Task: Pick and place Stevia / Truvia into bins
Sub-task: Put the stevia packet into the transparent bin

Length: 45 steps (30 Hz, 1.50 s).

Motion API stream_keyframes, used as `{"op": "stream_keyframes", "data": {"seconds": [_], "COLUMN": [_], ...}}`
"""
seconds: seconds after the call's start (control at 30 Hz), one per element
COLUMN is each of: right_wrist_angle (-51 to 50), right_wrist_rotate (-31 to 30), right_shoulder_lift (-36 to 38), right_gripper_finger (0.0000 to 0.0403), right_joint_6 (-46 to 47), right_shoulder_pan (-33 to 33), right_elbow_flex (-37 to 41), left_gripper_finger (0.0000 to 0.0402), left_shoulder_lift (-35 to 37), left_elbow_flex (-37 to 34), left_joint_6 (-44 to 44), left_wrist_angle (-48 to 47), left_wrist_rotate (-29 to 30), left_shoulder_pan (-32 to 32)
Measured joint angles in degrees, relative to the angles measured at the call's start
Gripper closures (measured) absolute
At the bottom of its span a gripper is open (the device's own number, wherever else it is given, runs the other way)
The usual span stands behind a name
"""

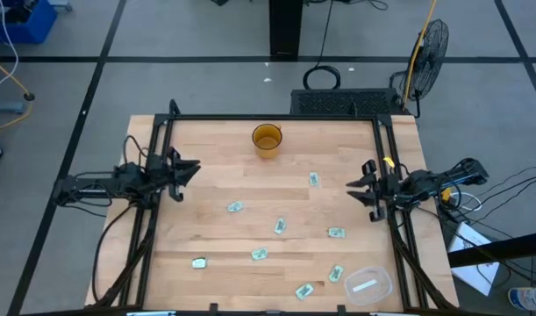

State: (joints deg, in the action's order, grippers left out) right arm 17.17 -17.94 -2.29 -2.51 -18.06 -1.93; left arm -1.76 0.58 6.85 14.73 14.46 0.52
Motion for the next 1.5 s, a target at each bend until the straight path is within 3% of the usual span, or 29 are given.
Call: {"op": "stream_keyframes", "data": {"seconds": [0.23,0.43,0.57,0.8,1.0,1.13,1.5], "right_wrist_angle": [-8.6,-19.1,-25.0,-20.1,-10.8,-5.6,-1.9], "right_wrist_rotate": [-7.4,-7.2,-2.3,7.7,13.6,17.5,17.3], "right_shoulder_lift": [-8.0,-23.9,-35.7,-55.6,-67.5,-72.3,-78.7], "right_gripper_finger": [0.0287,0.0258,0.0248,0.0254,0.026,0.0261,0.0262], "right_joint_6": [-2.7,-3.1,-0.4,-0.4,-3.2,-4.2,-4.6], "right_shoulder_pan": [2.0,9.1,15.8,24.6,26.9,27.5,32.4], "right_elbow_flex": [-4.7,-14.2,-19.4,-19.9,-19.9,-19.9,-20.0], "left_gripper_finger": [0.0309,0.0309,0.0309,0.0309,0.0309,0.0309,0.0309], "left_shoulder_lift": [-4.8,-13.9,-22.0,-36.4,-44.8,-47.6,-47.7], "left_elbow_flex": [0.2,6.6,13.9,25.4,28.4,28.6,28.6], "left_joint_6": [1.9,2.5,1.5,-5.5,-6.8,-7.4,-6.1], "left_wrist_angle": [2.8,2.6,2.9,0.8,0.6,0.4,0.5], "left_wrist_rotate": [6.8,7.2,7.1,6.3,11.0,14.3,15.1], "left_shoulder_pan": [2.1,4.6,5.3,5.4,5.5,5.5,5.5]}}
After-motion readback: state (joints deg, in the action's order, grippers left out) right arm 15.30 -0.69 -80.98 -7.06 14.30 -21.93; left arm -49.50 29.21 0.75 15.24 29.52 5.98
